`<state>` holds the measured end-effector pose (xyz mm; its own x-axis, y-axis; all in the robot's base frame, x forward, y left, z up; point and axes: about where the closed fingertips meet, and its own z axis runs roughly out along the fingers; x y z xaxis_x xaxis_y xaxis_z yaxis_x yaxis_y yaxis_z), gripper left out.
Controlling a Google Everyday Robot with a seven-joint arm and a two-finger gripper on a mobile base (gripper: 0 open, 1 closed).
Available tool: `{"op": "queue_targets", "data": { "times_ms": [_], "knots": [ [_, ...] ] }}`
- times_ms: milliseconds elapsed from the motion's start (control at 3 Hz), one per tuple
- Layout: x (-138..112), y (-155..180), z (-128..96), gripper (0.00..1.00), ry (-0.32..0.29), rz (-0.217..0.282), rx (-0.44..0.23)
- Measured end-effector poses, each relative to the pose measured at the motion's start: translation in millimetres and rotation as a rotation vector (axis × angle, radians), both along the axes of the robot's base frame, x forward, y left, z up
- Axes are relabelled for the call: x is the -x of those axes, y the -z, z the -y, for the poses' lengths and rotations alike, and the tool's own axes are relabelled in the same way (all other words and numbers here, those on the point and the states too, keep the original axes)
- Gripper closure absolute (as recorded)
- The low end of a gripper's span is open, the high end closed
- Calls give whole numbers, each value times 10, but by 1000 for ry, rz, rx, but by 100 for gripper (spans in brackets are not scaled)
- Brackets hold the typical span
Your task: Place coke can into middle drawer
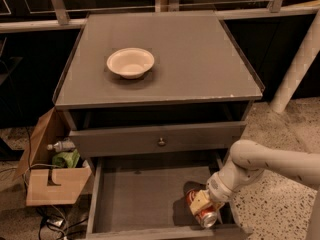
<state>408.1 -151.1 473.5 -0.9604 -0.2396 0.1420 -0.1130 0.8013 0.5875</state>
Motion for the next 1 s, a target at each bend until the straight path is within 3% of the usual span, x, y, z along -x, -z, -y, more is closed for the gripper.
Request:
{"op": "queue_targets", "data": {
  "times_ms": [333,667,1000],
  "knots": [
    [-160,-79,-62,100,19,24,-29],
    [-179,60,-123,100,43,-17,-71],
    [-172,88,-133,100,44,-23,-74]
  ]
}}
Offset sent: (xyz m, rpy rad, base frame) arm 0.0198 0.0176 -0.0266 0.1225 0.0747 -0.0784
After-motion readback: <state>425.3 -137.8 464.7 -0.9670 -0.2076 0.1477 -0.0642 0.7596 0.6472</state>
